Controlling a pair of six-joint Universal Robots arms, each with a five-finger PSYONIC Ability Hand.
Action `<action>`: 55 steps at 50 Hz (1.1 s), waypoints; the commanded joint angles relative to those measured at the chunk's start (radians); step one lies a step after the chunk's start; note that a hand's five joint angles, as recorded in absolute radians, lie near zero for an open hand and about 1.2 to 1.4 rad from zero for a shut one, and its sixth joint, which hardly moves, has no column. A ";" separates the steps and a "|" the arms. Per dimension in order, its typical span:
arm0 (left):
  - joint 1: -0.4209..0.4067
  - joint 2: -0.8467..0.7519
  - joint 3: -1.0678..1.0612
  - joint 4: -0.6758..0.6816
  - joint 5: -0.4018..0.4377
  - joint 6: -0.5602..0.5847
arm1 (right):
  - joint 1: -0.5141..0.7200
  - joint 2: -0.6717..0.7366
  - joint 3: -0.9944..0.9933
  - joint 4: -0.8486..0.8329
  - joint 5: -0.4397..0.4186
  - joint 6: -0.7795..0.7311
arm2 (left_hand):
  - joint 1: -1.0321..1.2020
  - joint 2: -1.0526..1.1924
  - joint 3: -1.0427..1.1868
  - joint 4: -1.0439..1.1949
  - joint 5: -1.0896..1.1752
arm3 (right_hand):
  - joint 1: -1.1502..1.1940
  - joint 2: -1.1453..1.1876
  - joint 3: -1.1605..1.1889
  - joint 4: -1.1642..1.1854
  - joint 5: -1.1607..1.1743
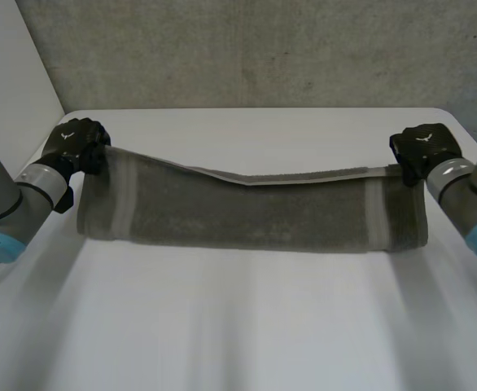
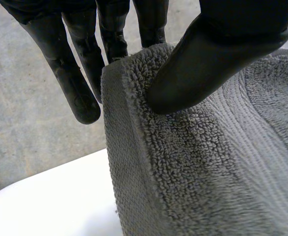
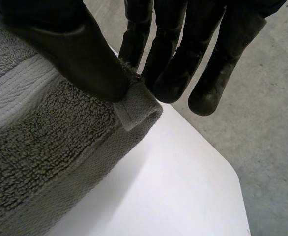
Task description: Fold the towel.
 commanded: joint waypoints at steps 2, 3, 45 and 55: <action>0.000 -0.105 0.114 -0.003 -0.025 0.001 | 0.037 0.133 -0.126 -0.021 0.068 -0.006 | 0.093 0.599 0.709 0.048 0.049 | 0.061 0.079 0.039 0.049 0.073; 0.000 -0.124 0.134 -0.001 -0.023 0.001 | 0.043 0.154 -0.154 -0.021 0.089 -0.009 | 0.093 0.599 0.709 0.048 0.049 | 0.061 0.079 0.039 0.049 0.073; 0.019 0.221 -0.324 -0.027 -0.066 0.062 | 0.020 -0.200 0.381 0.013 -0.020 -0.056 | -1.072 -0.566 -0.456 -1.118 -1.116 | -1.098 -1.079 -1.119 -1.110 -1.086; 0.020 0.235 -0.383 0.040 -0.129 0.064 | -0.050 -0.047 0.404 -0.187 -0.027 -0.095 | -1.089 -0.584 -0.474 -1.135 -1.134 | -0.837 -0.818 -0.858 -0.849 -0.825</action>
